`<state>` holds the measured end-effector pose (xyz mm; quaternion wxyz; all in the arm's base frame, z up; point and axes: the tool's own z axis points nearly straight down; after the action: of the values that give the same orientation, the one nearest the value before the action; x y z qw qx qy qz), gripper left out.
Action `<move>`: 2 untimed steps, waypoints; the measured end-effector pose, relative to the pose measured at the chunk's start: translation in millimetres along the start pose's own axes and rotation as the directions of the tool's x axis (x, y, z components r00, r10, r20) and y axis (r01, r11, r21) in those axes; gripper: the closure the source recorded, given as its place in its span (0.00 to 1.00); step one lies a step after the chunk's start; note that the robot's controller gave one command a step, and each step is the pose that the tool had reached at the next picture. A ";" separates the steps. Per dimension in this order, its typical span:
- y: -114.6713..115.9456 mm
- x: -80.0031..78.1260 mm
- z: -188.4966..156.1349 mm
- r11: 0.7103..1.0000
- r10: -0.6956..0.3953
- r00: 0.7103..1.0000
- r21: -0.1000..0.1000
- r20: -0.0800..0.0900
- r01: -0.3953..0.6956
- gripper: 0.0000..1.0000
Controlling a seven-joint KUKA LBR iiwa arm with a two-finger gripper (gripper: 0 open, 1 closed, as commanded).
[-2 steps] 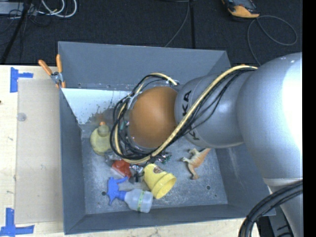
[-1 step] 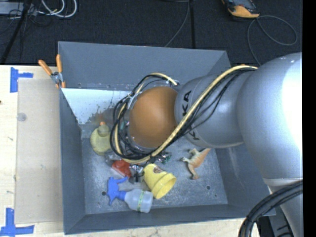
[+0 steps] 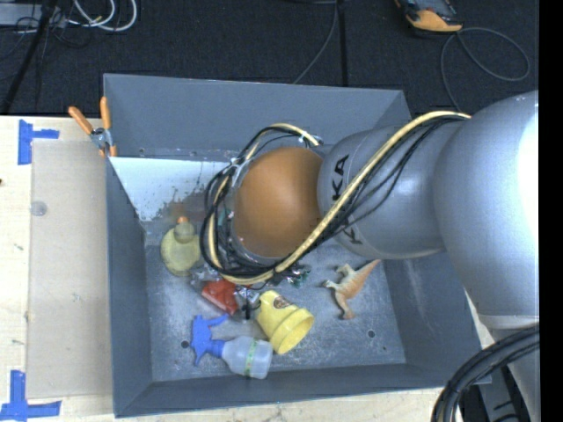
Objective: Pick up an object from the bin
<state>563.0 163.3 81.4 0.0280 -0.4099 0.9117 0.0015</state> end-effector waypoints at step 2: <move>-6.0 -3.6 -44.2 1.000 -0.007 1.000 0.002 0.003 0.007 1.00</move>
Offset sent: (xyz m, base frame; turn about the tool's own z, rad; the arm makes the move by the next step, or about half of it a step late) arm 0.0045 -0.0109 0.0202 -0.0202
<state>567.6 160.8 125.8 0.0296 -0.4131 0.9102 0.0012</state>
